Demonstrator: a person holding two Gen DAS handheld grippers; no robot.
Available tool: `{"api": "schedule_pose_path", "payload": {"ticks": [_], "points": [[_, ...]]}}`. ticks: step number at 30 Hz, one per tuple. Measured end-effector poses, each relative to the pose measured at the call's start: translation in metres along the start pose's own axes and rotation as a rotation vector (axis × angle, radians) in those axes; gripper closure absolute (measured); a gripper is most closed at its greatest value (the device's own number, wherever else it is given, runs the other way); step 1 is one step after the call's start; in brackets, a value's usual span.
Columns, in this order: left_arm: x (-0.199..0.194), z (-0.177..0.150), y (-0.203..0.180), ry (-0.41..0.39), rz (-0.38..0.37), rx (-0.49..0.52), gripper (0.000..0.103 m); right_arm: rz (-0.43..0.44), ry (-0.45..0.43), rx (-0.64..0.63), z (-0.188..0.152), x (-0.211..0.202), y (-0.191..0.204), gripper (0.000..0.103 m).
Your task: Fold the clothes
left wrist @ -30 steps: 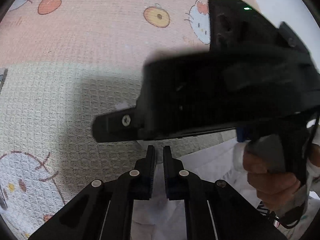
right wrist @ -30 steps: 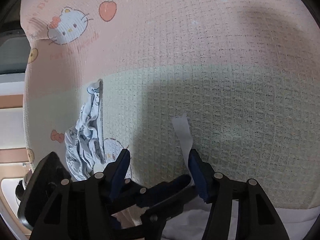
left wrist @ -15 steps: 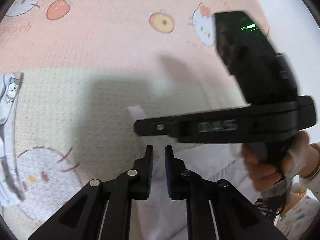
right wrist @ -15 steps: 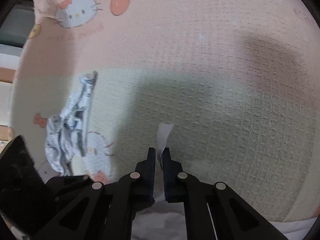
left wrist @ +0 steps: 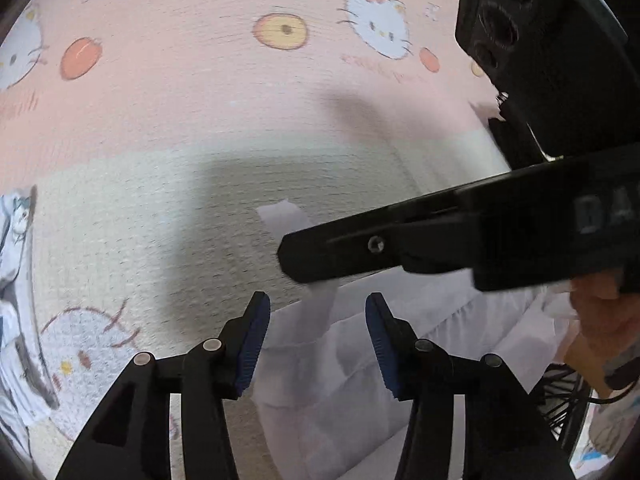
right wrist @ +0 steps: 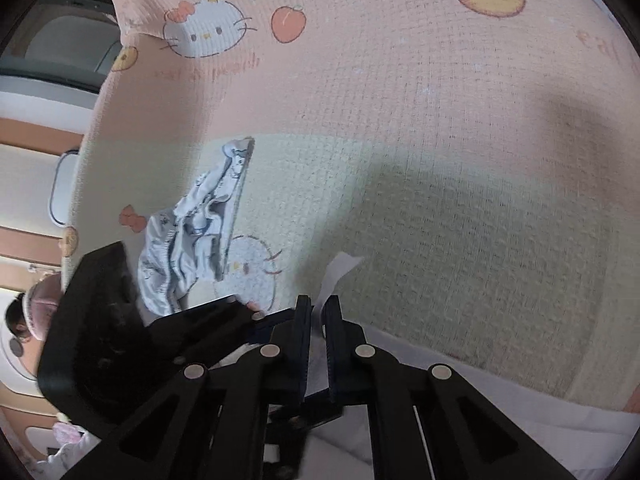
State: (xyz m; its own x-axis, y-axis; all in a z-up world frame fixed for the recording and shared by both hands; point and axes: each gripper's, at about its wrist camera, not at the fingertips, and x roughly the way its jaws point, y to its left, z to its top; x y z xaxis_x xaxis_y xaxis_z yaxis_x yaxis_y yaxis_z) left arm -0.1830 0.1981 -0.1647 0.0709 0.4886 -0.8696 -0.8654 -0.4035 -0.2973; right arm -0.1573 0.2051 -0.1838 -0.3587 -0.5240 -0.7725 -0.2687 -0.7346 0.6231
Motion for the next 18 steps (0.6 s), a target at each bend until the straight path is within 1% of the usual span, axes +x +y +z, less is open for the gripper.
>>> {"api": "schedule_pose_path", "payload": {"ticks": [5,7,8,9,10,12,14,18], "points": [[0.0,-0.003,-0.011,-0.046,0.039,0.049,0.057,0.002,0.007,0.014,-0.008,-0.005,-0.003,0.098],[0.002,-0.002,-0.011,-0.04,0.023,0.042,0.059,-0.004,0.018,0.031,-0.012,-0.003,-0.007,0.098],[0.002,-0.005,-0.01,-0.038,0.0,0.035,0.07,-0.007,0.023,0.04,-0.015,-0.003,-0.009,0.098],[0.002,-0.009,-0.009,-0.031,-0.013,0.034,0.084,-0.01,0.029,0.048,-0.018,-0.002,-0.012,0.098],[0.007,-0.008,-0.007,-0.017,-0.021,0.032,0.087,-0.011,0.033,0.054,-0.02,-0.001,-0.013,0.098],[0.016,-0.007,-0.004,-0.002,-0.031,0.028,0.089,-0.019,0.032,0.063,-0.024,-0.003,-0.016,0.098],[0.011,-0.013,-0.002,-0.02,-0.043,0.027,0.09,-0.022,0.029,0.077,-0.027,-0.005,-0.019,0.098],[-0.004,-0.016,-0.006,-0.044,-0.111,0.053,0.09,-0.003,0.038,0.11,-0.028,-0.012,-0.021,0.097]]}}
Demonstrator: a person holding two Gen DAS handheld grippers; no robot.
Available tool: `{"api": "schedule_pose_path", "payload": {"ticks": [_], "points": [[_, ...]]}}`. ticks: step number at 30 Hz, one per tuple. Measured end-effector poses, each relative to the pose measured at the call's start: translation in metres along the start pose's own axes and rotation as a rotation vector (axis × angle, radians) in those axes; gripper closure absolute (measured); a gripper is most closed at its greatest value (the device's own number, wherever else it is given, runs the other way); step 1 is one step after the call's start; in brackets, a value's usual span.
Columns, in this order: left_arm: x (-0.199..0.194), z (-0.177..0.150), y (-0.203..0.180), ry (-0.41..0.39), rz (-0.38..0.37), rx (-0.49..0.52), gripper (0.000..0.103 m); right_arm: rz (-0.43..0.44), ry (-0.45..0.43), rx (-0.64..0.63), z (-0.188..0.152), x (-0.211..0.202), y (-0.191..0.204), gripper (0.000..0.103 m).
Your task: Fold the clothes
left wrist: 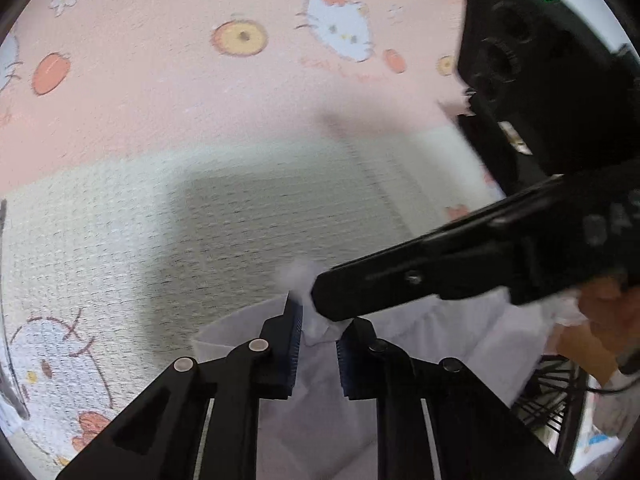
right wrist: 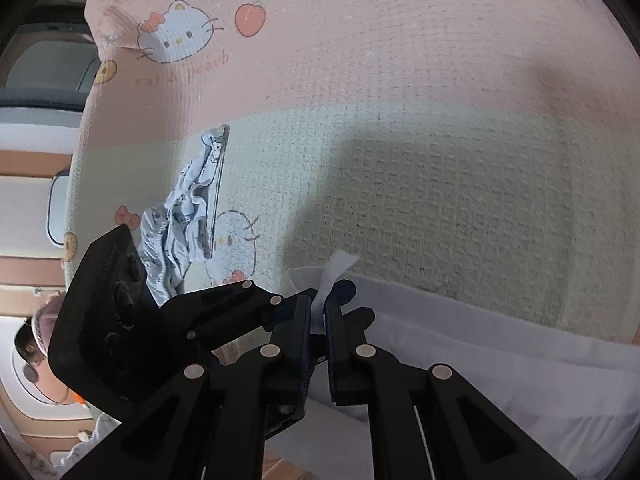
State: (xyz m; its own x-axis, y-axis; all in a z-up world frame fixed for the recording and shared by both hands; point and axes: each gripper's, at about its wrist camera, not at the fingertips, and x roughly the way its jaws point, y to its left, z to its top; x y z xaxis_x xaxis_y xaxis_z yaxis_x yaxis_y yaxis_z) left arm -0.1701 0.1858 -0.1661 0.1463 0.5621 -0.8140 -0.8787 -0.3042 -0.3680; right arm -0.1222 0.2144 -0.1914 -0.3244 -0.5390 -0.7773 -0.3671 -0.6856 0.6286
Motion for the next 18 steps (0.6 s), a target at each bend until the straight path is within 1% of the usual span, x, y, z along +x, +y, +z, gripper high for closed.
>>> {"api": "schedule_pose_path", "payload": {"ticks": [2,4,5,6,11,13,15,18], "points": [[-0.004,-0.001,-0.004,-0.001,-0.011,0.022,0.09,-0.004,-0.003,0.003,-0.003,-0.005,0.001,0.096],[-0.008,-0.002,-0.007,0.001,-0.018,0.043,0.09,0.001,-0.004,0.011,-0.006,-0.008,0.0,0.085],[-0.007,-0.003,-0.008,0.01,-0.023,0.049,0.09,0.009,-0.003,0.022,-0.007,-0.008,-0.001,0.075],[-0.005,-0.003,-0.008,0.016,-0.023,0.052,0.09,0.014,0.002,0.032,-0.007,-0.008,-0.002,0.071],[-0.014,-0.008,-0.013,0.019,-0.038,0.091,0.09,0.02,0.023,0.059,-0.013,0.0,-0.007,0.071],[-0.014,-0.01,-0.014,0.05,-0.049,0.106,0.09,0.021,0.035,0.072,-0.014,0.005,-0.01,0.071],[-0.012,-0.013,-0.013,0.084,-0.054,0.117,0.09,0.003,0.051,0.081,-0.015,0.009,-0.012,0.071],[-0.01,-0.018,-0.011,0.125,-0.013,0.143,0.09,-0.012,0.052,0.086,-0.017,0.009,-0.015,0.071]]}}
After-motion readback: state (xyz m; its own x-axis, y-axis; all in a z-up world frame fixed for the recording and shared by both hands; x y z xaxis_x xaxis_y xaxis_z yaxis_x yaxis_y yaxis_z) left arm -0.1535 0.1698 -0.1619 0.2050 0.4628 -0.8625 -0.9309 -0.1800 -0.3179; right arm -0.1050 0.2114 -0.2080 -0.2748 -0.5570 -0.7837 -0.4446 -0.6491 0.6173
